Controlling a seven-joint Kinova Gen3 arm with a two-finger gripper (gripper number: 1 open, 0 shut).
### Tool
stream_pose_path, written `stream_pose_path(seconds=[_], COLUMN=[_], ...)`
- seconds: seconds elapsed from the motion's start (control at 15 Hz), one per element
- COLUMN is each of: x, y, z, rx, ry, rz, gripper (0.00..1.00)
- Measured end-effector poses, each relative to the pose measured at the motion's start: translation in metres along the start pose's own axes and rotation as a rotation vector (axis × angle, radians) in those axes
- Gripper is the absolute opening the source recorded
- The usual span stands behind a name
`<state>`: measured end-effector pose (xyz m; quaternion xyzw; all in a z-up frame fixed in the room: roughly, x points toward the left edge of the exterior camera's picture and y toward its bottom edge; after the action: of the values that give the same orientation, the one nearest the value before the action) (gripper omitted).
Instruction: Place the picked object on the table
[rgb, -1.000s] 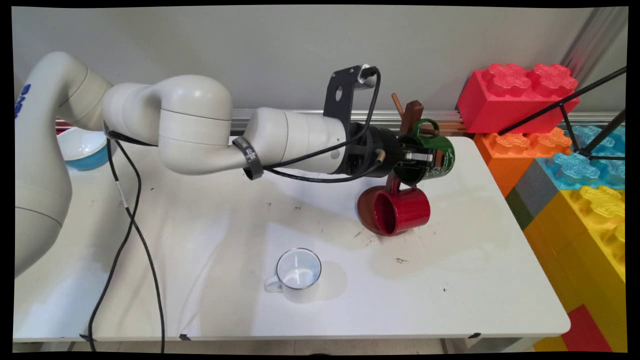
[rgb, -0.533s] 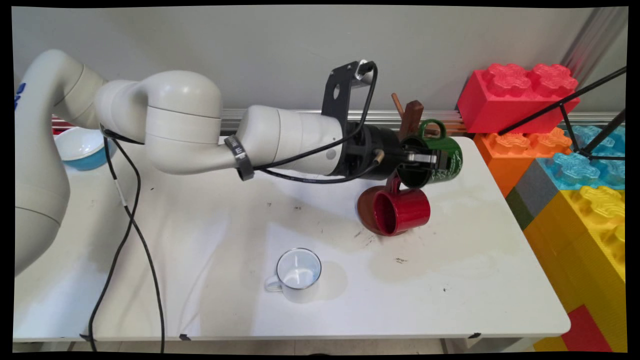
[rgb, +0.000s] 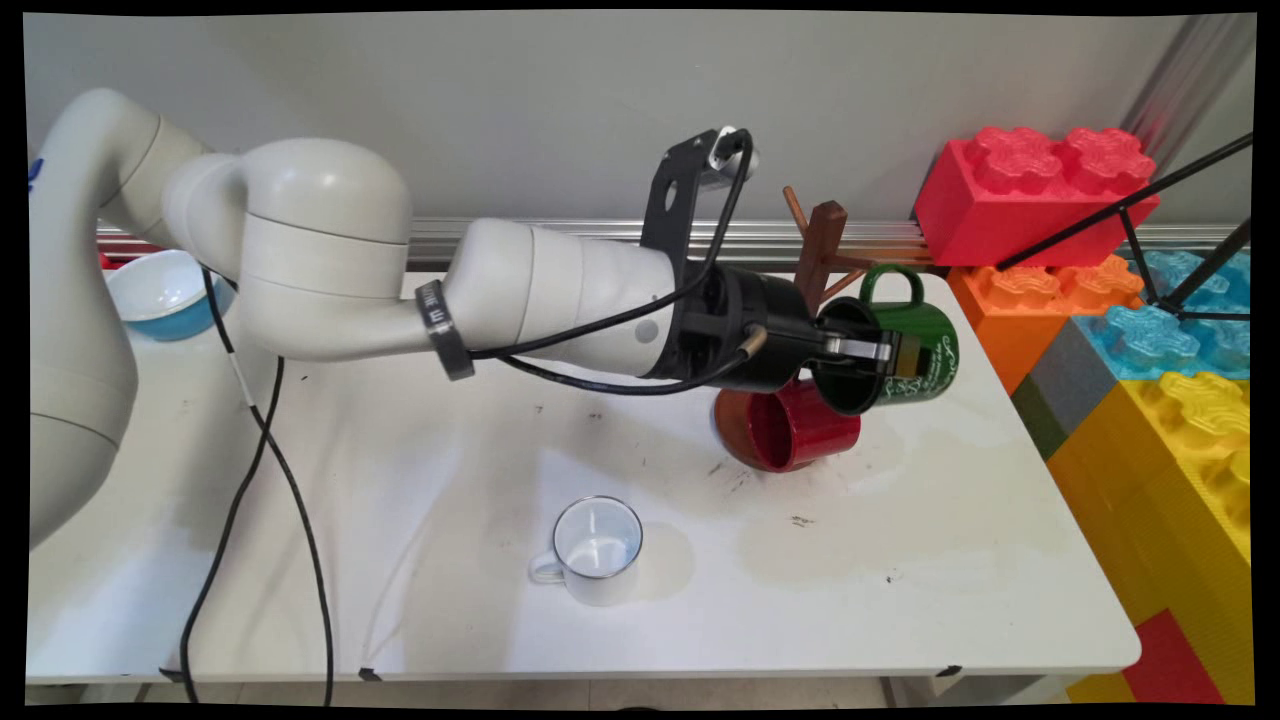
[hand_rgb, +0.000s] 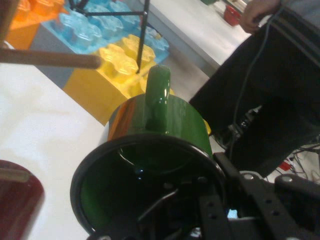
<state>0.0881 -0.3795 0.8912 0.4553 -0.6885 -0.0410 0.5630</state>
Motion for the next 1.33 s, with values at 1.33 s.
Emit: stream_pose_path(seconds=[1.33], x=[0.029], y=[-0.005], z=[-0.084], rx=[0.125], ry=[-0.241], rz=[0.289], gripper=[0.0])
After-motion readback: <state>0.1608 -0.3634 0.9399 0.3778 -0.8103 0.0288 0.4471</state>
